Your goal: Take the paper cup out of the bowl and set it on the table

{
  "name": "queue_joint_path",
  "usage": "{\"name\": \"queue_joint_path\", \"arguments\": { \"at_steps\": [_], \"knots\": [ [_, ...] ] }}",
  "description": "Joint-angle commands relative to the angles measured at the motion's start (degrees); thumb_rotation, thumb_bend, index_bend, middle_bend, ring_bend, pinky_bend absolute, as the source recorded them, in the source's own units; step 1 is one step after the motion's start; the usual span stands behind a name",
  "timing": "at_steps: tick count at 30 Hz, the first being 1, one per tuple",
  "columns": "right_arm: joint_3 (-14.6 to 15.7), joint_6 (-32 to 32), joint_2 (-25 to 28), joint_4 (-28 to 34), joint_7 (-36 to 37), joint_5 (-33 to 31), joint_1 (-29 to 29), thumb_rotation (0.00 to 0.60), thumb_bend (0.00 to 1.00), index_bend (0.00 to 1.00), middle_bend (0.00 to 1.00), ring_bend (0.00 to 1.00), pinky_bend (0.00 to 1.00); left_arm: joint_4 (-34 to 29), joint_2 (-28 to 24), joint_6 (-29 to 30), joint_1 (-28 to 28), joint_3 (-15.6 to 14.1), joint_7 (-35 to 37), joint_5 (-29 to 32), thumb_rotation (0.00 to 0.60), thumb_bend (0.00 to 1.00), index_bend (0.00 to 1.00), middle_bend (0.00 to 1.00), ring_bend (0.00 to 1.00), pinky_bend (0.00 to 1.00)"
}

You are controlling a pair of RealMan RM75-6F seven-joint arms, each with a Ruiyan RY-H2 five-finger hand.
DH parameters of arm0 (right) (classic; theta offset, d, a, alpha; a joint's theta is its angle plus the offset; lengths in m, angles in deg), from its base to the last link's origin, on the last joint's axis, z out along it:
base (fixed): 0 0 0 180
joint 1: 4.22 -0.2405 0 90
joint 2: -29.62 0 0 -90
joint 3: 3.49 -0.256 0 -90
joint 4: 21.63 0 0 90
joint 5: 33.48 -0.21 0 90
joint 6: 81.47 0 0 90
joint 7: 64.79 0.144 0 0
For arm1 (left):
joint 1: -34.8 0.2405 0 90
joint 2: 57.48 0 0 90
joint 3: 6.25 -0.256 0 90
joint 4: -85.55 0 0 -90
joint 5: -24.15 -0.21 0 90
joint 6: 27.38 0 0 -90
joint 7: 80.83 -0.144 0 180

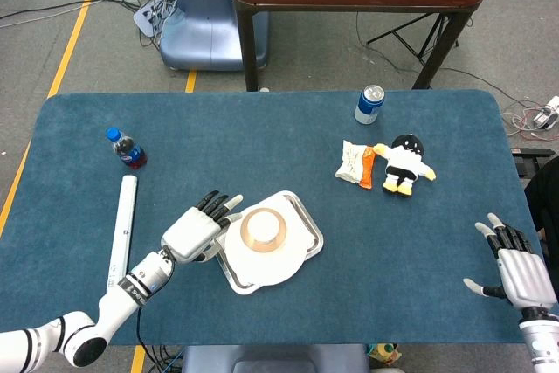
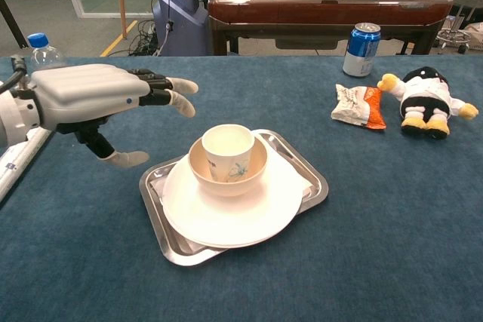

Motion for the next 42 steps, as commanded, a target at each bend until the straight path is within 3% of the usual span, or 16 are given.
{"name": "queue_joint_path", "arguments": {
  "at_steps": [1, 28, 42],
  "knots": [
    [-0.19, -0.57, 0.00, -0.37, 0.27, -0.60, -0.30, 0.600, 0.20, 0.00, 0.00, 0.00, 0.00, 0.59, 0.64, -0.57, -0.78, 0.20, -0.19, 0.61, 0.600, 0.32, 0.18, 0.01, 0.00, 0.00],
    [0.33, -2.15, 0.61, -0.83, 2.01, -0.24, -1.13, 0.600, 0.20, 0.00, 0.00, 0.00, 0.00, -3.92, 3.59, 1.19, -3.22, -1.60, -7.12, 4.06, 0.600, 0.32, 0.21, 0.01, 0.00, 0.00],
    [0.53, -2.23, 0.90, -0.93, 2.81, -0.01, -1.18, 0.600, 0.20, 0.00, 0.00, 0.00, 0.00, -2.85, 5.89, 0.36, -5.30, -1.56, -9.35, 6.54, 0.600, 0.32, 0.22, 0.01, 0.00, 0.00]
  ]
}}
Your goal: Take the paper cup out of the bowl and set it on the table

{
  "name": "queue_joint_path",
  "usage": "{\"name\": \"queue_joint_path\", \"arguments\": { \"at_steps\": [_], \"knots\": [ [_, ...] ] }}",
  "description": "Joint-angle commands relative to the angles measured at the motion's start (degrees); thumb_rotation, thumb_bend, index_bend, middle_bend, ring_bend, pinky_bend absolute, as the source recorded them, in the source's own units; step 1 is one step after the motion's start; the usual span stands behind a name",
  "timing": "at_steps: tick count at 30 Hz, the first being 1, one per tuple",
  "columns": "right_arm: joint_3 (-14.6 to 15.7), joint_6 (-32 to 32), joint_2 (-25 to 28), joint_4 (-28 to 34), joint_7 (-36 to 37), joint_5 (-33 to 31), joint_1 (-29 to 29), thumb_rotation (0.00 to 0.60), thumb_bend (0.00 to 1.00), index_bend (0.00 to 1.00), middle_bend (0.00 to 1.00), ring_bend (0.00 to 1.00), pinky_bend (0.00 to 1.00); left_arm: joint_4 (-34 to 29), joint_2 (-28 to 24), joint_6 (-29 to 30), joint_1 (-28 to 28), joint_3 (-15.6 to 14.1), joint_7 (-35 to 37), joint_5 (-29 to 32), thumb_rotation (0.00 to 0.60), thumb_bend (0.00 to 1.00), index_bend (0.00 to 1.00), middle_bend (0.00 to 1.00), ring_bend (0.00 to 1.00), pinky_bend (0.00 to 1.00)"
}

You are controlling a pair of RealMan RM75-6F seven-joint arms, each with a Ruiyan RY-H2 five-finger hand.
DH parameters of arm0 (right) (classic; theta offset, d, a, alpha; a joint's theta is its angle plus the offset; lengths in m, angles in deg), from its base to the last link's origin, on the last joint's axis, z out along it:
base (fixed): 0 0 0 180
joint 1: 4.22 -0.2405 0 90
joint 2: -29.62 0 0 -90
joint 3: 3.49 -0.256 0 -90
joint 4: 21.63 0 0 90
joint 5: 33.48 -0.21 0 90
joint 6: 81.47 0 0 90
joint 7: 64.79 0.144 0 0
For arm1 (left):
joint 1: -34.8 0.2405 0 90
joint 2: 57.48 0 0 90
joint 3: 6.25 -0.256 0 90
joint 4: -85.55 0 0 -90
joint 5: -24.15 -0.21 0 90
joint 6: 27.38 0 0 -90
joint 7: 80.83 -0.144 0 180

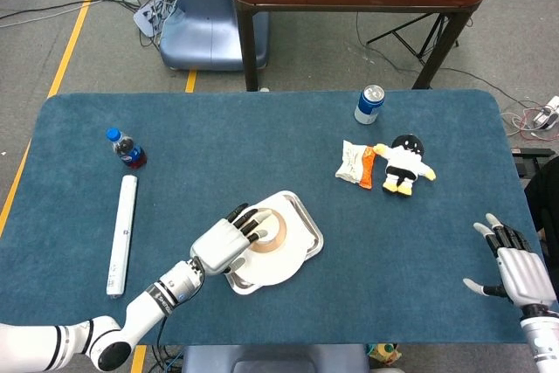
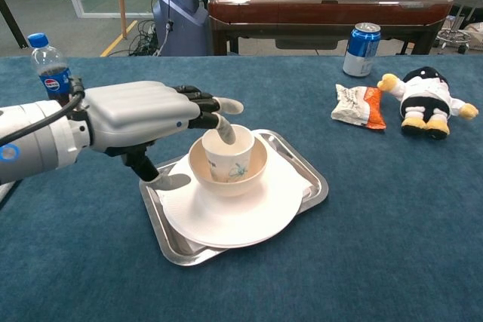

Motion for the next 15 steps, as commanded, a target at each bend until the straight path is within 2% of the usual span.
{"name": "queue_joint_path", "arguments": {
  "at_steps": [1, 15],
  "knots": [
    [0.00, 0.05, 0.05, 0.00, 0.07, 0.01, 0.01, 0.600, 0.20, 0.00, 0.00, 0.00, 0.00, 0.42, 0.32, -0.22, -0.43, 0.19, 0.00, 0.56, 0.600, 0.32, 0.22, 0.01, 0.00, 0.00],
    [-0.08, -0.44, 0.17, -0.08, 0.32, -0.65, -0.20, 0.600, 0.20, 0.00, 0.00, 0.00, 0.00, 4.99, 2.29, -1.09, -2.46, 0.53, 1.80, 0.68, 0.600, 0.32, 0.23, 0.01, 0.00, 0.00]
  ]
}}
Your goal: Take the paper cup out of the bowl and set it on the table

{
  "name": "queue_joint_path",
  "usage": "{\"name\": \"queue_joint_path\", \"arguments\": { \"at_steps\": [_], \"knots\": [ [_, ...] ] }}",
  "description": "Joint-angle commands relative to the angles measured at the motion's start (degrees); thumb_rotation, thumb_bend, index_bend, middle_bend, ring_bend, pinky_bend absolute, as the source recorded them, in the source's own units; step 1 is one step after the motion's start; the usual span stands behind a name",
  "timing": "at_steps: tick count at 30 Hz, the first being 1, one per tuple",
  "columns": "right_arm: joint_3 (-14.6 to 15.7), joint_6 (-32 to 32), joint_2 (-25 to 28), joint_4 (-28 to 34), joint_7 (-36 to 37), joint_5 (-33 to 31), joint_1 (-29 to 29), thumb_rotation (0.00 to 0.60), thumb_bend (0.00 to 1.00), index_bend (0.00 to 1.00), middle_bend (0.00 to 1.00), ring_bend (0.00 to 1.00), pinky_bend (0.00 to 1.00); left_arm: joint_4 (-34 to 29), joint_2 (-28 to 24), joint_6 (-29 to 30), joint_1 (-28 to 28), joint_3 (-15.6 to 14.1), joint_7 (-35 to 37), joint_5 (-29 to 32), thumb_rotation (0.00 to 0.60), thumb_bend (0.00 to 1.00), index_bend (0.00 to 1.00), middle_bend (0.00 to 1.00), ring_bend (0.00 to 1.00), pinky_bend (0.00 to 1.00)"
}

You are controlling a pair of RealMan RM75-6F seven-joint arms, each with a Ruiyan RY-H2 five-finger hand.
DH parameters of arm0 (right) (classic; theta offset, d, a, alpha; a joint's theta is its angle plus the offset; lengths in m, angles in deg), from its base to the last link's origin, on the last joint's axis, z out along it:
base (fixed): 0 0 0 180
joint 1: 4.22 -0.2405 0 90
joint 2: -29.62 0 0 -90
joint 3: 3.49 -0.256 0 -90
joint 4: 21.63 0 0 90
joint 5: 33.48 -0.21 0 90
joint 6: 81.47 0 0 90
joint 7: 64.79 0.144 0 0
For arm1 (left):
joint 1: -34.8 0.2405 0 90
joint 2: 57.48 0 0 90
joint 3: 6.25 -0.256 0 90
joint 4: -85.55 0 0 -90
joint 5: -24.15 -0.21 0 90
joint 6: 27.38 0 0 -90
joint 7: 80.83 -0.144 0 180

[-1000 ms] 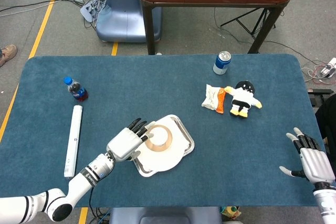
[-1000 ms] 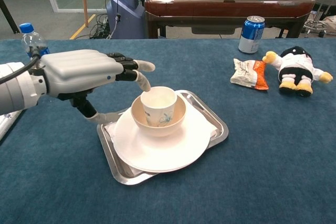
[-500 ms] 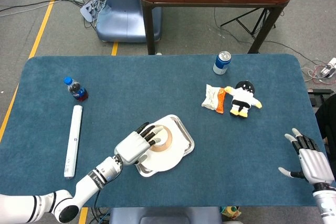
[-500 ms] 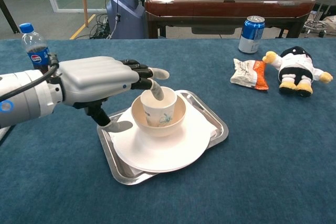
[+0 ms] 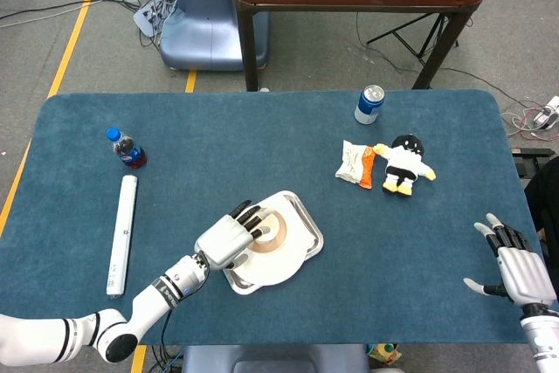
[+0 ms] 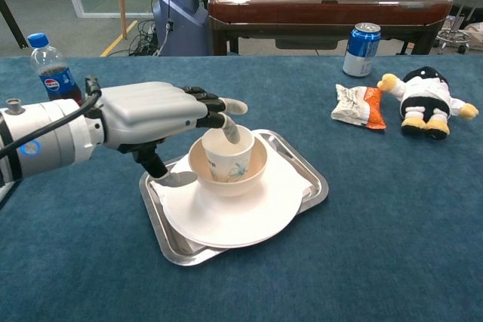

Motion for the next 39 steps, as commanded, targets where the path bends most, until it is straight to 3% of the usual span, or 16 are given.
{"name": "queue_joint_path", "arguments": {
  "at_steps": [1, 10, 23, 39],
  "knots": [
    [-0.09, 0.13, 0.07, -0.06, 0.21, -0.14, 0.05, 0.600, 0.20, 0.00, 0.00, 0.00, 0.00, 2.21, 1.14, 0.11, -0.55, 0.11, 0.00, -0.25, 0.600, 0.32, 0.23, 0.01, 0.00, 0.00],
    [-0.31, -0.88, -0.07, -0.65, 0.55, -1.06, -0.35, 0.600, 0.20, 0.00, 0.00, 0.00, 0.00, 5.13, 2.20, -1.12, -1.29, -0.13, 2.98, -0.16, 0.600, 0.32, 0.26, 0.01, 0.00, 0.00],
    [-0.37, -1.52, -0.44, -0.81, -0.13, -1.77, -0.74, 0.600, 0.20, 0.00, 0.00, 0.00, 0.00, 6.80, 2.48, -0.93, -1.43, -0.64, 6.15, -1.69, 0.600, 0.32, 0.41, 0.01, 0.00, 0.00],
    [-0.26, -1.74, -0.34, -0.83, -0.14, -1.78, -0.90, 0.600, 0.20, 0.00, 0.00, 0.00, 0.00, 7.40, 3.05, 0.50, -1.45, -0.71, 8.30, -4.14, 0.600, 0.32, 0.49, 0.05, 0.00, 0.00]
  ]
}}
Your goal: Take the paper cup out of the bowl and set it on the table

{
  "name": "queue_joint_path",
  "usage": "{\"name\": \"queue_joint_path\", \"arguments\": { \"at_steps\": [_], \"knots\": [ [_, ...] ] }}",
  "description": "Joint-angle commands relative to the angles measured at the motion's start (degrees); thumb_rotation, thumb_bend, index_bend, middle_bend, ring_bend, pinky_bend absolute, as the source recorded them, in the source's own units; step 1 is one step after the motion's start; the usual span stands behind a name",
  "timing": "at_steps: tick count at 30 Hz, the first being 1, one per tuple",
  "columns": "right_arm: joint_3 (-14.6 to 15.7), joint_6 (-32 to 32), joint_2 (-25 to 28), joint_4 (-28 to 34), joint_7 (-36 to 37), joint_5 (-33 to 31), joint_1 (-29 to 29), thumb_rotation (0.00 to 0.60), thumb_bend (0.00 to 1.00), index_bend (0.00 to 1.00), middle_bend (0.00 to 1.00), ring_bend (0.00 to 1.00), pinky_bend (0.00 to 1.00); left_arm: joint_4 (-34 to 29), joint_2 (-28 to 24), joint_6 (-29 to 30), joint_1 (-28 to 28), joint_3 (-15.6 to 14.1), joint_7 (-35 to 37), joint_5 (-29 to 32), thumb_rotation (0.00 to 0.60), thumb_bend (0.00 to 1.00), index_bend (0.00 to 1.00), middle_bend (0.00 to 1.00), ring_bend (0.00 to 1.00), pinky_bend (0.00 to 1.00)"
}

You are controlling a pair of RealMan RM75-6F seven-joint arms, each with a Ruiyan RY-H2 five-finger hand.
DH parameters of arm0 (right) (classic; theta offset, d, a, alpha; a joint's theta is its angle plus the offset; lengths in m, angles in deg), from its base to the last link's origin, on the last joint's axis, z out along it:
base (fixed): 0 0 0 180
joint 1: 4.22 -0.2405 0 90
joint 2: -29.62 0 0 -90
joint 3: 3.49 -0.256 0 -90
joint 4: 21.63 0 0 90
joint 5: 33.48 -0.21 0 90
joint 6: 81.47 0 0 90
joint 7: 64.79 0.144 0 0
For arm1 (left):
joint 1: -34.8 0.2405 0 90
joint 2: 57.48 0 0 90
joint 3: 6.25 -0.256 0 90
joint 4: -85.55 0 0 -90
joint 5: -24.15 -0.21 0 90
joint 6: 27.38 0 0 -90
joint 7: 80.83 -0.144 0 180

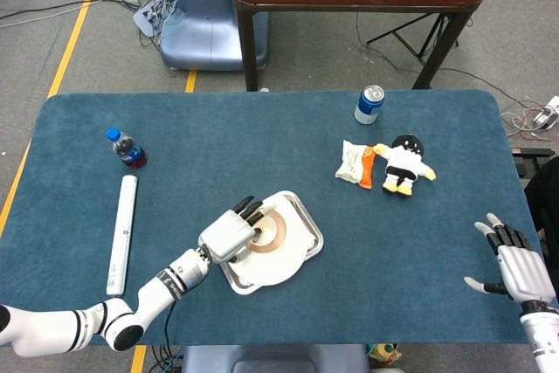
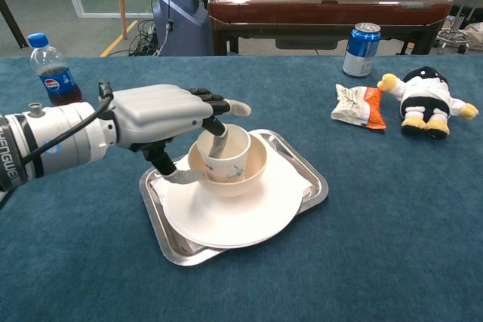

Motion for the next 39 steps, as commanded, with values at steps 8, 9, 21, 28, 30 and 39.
{"name": "queue_joint_path", "arguments": {
  "at_steps": [8, 9, 21, 28, 30, 39],
  "knots": [
    [-0.03, -0.01, 0.00, -0.04, 0.03, -0.11, -0.05, 0.600, 0.20, 0.00, 0.00, 0.00, 0.00, 1.08, 0.54, 0.53, 0.15, 0.03, 1.00, -0.68, 0.600, 0.32, 0.52, 0.06, 0.00, 0.00],
    [-0.04, 0.00, -0.02, -0.05, -0.01, -0.15, -0.05, 0.600, 0.20, 0.00, 0.00, 0.00, 0.00, 1.05, 0.55, 0.66, 0.19, 0.04, 1.03, -0.74, 0.600, 0.32, 0.52, 0.06, 0.00, 0.00],
    [-0.06, 0.04, -0.24, -0.01, -0.59, -0.36, -0.15, 0.600, 0.20, 0.00, 0.00, 0.00, 0.00, 0.79, 0.19, 1.31, 0.54, -0.01, 1.58, -1.44, 0.600, 0.32, 0.57, 0.08, 0.00, 0.00],
    [-0.05, 0.04, -0.35, -0.03, -0.69, -0.35, -0.20, 0.600, 0.20, 0.00, 0.00, 0.00, 0.00, 0.60, 0.03, 1.48, 0.71, 0.03, 1.62, -1.42, 0.600, 0.32, 0.60, 0.09, 0.00, 0.00],
    [-0.06, 0.06, -0.34, 0.01, -0.71, -0.37, -0.21, 0.600, 0.20, 0.00, 0.00, 0.00, 0.00, 0.41, -0.06, 1.58, 0.75, 0.04, 1.57, -1.49, 0.600, 0.32, 0.60, 0.09, 0.00, 0.00],
    [0.00, 0.11, -0.43, 0.02, -0.93, -0.25, -0.25, 0.600, 0.20, 0.00, 0.00, 0.00, 0.00, -0.28, -0.41, 2.30, 1.04, 0.16, 1.30, -1.80, 0.600, 0.32, 0.62, 0.10, 0.00, 0.00]
  ]
}}
